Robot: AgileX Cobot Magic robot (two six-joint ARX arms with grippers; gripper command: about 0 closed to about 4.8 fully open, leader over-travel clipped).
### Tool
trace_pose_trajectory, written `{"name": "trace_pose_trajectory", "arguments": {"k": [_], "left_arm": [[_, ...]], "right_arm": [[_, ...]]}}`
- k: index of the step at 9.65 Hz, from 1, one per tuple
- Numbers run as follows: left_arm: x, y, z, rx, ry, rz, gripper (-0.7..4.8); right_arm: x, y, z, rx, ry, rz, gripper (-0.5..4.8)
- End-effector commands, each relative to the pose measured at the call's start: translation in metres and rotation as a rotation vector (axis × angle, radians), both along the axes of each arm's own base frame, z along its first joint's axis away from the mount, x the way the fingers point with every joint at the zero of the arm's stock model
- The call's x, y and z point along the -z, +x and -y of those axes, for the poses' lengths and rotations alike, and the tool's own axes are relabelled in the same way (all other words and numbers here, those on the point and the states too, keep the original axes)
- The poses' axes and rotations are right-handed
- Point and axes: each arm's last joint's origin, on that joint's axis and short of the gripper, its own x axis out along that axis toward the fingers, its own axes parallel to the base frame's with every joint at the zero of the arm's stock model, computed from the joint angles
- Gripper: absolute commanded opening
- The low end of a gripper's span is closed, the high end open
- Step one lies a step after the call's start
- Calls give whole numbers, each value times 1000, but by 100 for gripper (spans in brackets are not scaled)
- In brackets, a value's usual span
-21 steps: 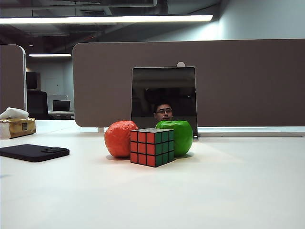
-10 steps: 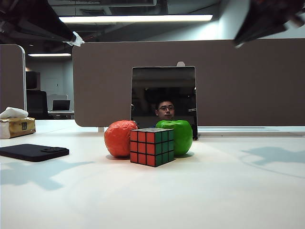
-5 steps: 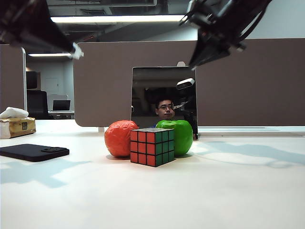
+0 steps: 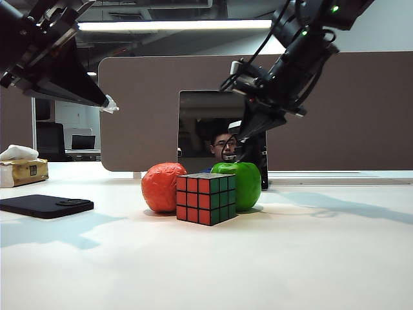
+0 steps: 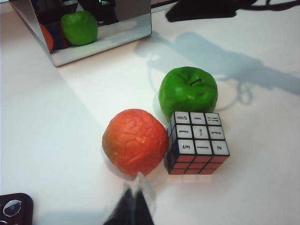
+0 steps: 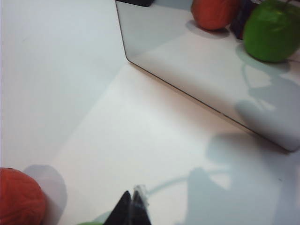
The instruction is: Move all the fruits on the tabletop near the face of the Rubik's cube that has the color most similar to each fruit.
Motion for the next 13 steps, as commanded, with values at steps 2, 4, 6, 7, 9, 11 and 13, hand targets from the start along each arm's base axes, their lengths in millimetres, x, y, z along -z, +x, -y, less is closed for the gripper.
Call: {"name": "trace_pose_trajectory", "arguments": {"k": [2, 4, 6, 7, 9, 11, 13], "left_arm": [[-3, 1, 0, 2, -11, 17, -5], [-3, 1, 0, 2, -11, 16, -5], [-3, 0, 0, 2, -10, 12, -5], [-2, 0, 0, 2, -9, 9, -5], [-2, 0, 0, 2, -6, 2, -5], [-2, 0, 0, 2, -6, 2, -5], [-2, 0, 0, 2, -7, 1, -5]], "right_arm": [[5, 7, -29, -80, 43, -51, -1], [11, 4, -40, -115, 46, -76, -1], [21, 3, -43, -116, 21, -125, -1], [26, 3, -43, -111, 7, -146, -1], [34, 4, -43, -93, -19, -162, -1], [36, 4, -42, -78, -39, -169, -1], [40, 1, -38, -25, -116, -202, -1]]}}
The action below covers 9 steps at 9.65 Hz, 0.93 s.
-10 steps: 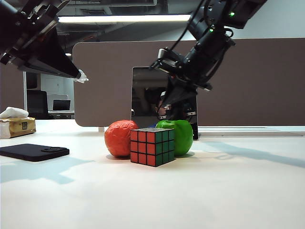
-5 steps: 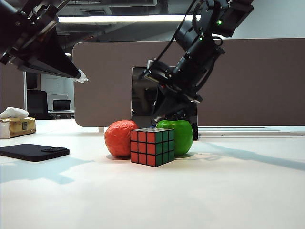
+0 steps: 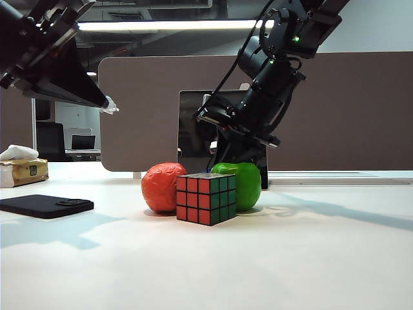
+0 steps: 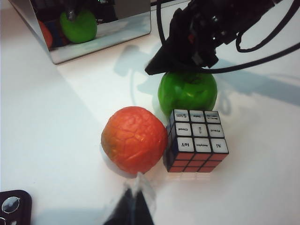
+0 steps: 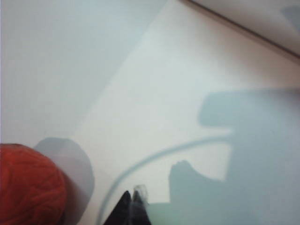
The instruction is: Move all the fruits on the tabletop near the face of the Rubik's cube that has the color most similar to each fruit.
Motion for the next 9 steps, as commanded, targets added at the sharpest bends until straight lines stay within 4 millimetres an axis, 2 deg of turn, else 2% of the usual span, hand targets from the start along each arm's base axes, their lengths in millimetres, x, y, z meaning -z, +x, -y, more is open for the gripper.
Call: {"name": "trace_pose_trajectory", "arguments": {"k": [1, 5, 9], "left_arm": [[-2, 0, 0, 3, -7, 11, -5], [-1, 0, 0, 3, -1, -7, -5], [-1, 0, 0, 3, 0, -8, -5]], "right_arm": [[2, -3, 5, 57, -98, -27, -1], [5, -8, 8, 61, -137, -81, -1], [10, -14, 16, 101, -248, -146, -1]]}}
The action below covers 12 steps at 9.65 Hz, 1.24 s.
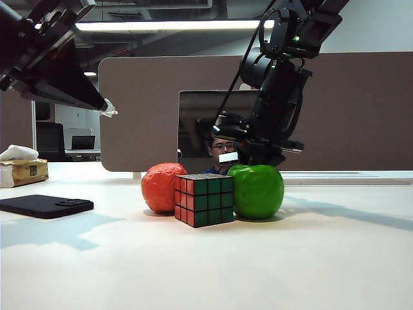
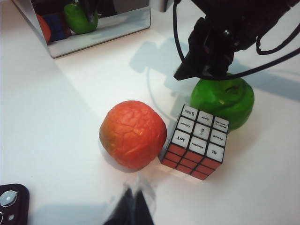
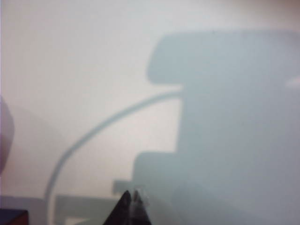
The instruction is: Move all the fruits on the tabletop near the face of the Rubik's cube that has the color most similar to each fruit.
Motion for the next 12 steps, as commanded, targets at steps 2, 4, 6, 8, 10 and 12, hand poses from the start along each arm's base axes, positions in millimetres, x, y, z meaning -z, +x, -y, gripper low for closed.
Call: {"name": "trace_pose_trajectory", "arguments": {"k": [2, 4, 6, 8, 10, 12], "left_arm": [[-2, 0, 0, 3, -7, 10, -5], [-2, 0, 0, 4, -6, 10, -5], [-1, -1, 1, 40, -21, -8, -5], [1, -2, 1, 40, -13, -30, -5], [15, 2, 4, 85, -10, -126, -5], [24, 9, 6, 94, 11, -138, -5]], "right_arm": [[1, -5, 5, 9, -43, -63, -1], [4, -12, 11, -3, -154, -103, -1], [2, -25, 17, -70, -228, -205, -1], [-21, -34, 19, -95, -171, -188, -1], [-35, -23, 15, -94, -103, -11, -1], [-13, -5, 2, -95, 50, 8, -1]]}}
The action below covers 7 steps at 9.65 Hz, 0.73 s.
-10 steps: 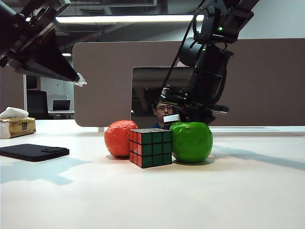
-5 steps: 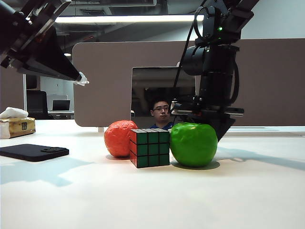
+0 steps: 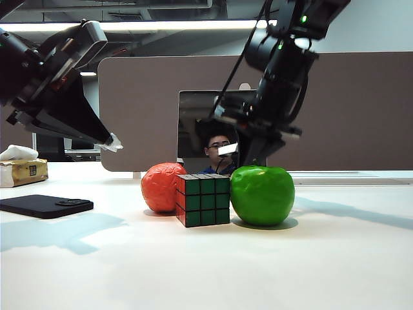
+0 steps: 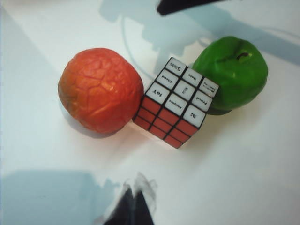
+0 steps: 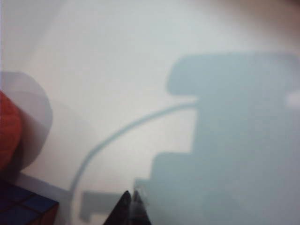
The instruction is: Move all the fruits on the tabletop near the face of the Rubik's cube that has the color most similar to each fruit.
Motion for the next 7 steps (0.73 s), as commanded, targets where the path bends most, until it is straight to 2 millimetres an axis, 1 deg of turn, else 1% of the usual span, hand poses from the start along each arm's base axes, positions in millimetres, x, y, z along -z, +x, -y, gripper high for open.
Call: {"name": "trace_pose_trajectory", "arguments": {"k": [1, 2, 3, 4, 6, 7], "left_arm": [[-2, 1, 0, 5, -3, 22, -5], [-3, 2, 1, 3, -6, 36, -5], [-4, 2, 1, 3, -9, 43, -5], [-4, 2, 1, 3, -9, 43, -5], [-4, 3, 1, 3, -9, 44, -5], [-4, 3, 1, 3, -9, 45, -5]], "right_arm": [[15, 0, -3, -14, -2, -71, -1], [17, -6, 0, -21, -37, -135, -1], [21, -20, 6, -70, -122, -265, -1], [18, -27, 8, -95, -148, -306, -1], [15, -32, 7, -108, -158, -322, -1], [8, -37, 7, -128, -167, -320, -1]]}}
